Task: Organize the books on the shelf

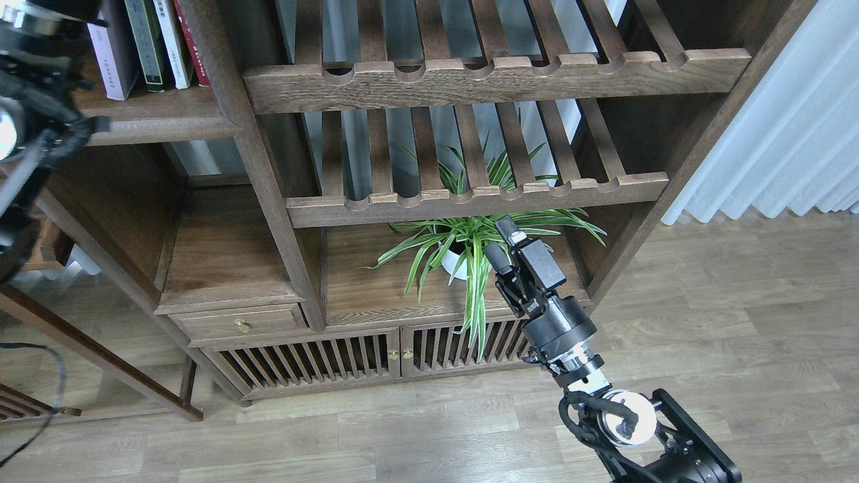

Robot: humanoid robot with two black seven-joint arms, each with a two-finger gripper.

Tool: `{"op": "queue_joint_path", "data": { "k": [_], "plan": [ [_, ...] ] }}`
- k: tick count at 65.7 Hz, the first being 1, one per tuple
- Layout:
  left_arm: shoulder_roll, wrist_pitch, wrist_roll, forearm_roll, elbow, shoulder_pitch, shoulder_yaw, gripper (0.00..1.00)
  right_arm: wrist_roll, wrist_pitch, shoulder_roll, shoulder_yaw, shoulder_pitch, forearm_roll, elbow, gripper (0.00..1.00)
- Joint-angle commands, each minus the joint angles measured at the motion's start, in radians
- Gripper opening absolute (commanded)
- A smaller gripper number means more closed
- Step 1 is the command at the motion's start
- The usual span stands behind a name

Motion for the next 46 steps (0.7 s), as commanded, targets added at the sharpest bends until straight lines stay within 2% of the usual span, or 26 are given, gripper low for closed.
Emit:
{"op": "queue_joint_path", "data": {
  "k": [1,11,36,46],
  "plan": [
    [0.083,0.001,-0.001,-0.026,0.0,0.027,0.0,0.0,0.0,0.0,0.0,-0.002,0.0,0.0,-0.004,0.92],
    [0.2,0.001,-0.001,-0.028,0.002,0.097,0.001,0.0,0.0,0.0,0.0,-0.002,0.0,0.0,-0.004,0.92],
    [0.424,0.001,-0.007,-0.115,0.002,0.102,-0.008,0.0,0.0,0.0,0.0,-0.008,0.001,-0.001,-0.022,0.94],
    [0.629,0.001,-0.011,-0.115,0.011,0.107,0.019,0.01,0.0,0.0,0.0,-0.051,0.014,0.0,-0.026,0.94]
  ]
}}
